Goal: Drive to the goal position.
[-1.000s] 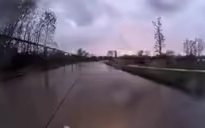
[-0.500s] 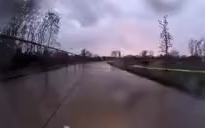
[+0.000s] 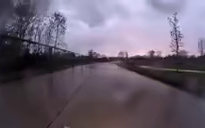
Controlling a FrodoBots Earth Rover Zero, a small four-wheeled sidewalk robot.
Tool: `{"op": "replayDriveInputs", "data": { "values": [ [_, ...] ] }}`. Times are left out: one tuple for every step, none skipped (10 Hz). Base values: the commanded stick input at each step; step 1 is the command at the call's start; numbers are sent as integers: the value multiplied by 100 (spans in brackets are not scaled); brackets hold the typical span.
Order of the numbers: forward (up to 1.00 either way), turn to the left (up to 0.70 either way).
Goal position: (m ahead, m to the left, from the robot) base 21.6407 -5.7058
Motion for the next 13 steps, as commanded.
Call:
{"op": "replayDriveInputs", "data": {
  "values": [
    [70,0],
    [70,0],
    [70,0],
    [70,0],
    [70,0],
    [70,0],
    [70,0],
    [70,0],
    [70,0],
    [70,0],
    [70,0],
    [70,0],
    [70,0]
  ]
}}
